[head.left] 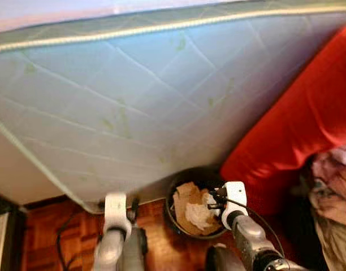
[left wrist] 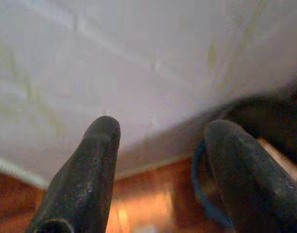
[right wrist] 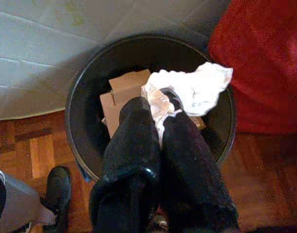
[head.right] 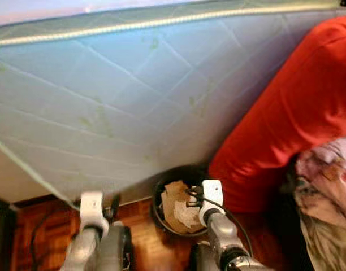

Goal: Clean up the room

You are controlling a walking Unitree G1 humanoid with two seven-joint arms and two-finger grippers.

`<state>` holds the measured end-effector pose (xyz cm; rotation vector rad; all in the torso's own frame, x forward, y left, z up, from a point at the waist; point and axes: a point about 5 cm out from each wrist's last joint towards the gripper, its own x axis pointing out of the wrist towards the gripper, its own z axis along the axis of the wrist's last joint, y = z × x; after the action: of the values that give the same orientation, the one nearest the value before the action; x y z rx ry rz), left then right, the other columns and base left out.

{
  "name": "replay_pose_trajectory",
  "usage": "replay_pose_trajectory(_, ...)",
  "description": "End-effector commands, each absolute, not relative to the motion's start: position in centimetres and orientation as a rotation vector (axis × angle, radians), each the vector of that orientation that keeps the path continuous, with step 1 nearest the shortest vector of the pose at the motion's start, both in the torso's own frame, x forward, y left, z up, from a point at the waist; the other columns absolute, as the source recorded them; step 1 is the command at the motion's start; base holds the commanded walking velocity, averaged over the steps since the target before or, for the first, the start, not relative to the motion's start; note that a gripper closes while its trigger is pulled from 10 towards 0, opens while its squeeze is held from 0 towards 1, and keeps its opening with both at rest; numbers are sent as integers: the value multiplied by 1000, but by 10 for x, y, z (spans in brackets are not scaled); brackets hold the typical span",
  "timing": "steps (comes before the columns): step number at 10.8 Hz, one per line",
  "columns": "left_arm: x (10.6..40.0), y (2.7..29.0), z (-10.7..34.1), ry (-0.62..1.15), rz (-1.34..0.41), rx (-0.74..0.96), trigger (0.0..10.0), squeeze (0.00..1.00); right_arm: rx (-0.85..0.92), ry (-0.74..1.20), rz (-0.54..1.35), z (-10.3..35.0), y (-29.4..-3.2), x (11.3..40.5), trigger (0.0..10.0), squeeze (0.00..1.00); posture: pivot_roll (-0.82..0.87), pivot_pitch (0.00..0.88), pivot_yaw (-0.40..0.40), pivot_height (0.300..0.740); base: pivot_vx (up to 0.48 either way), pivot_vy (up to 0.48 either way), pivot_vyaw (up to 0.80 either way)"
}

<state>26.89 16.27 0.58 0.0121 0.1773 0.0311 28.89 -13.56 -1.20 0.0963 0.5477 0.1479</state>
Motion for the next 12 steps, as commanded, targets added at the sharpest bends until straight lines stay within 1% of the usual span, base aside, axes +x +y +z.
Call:
replay_pose_trajectory(1,267,163,3,193,30,11,10000,0,92,576,150,-14,-134,288,10000,0,141,206,-51,645,0,0,0)
replay_pose_trajectory(2,269,164,7,173,31,12,10000,0,109,567,153,-7,-129,296,10000,0,155,215,-49,645,0,0,0)
replay_pose_trajectory(4,268,167,15,127,38,12,10000,0,112,529,174,8,-119,311,10000,0,203,264,-49,645,0,0,0)
replay_pose_trajectory(5,267,167,23,91,45,10,10000,0,117,502,184,18,-113,320,10000,0,237,303,-47,645,0,0,0)
replay_pose_trajectory(6,266,167,28,70,49,8,10000,0,120,497,185,21,-111,322,10000,0,253,326,-44,645,0,0,0)
replay_pose_trajectory(8,261,165,39,35,46,6,10000,0,139,524,184,17,-106,319,10000,0,292,369,-37,645,0,0,0)
replay_pose_trajectory(9,258,165,42,29,47,6,10000,0,115,537,188,15,-105,318,10000,0,301,386,-36,645,0,0,0)
replay_pose_trajectory(10,256,165,44,29,49,5,10000,0,119,539,177,15,-106,317,10000,0,302,394,-36,645,0,0,0)
replay_pose_trajectory(12,244,165,44,57,53,4,10000,0,111,550,119,11,-119,316,10000,0,308,413,-36,645,0,0,0)
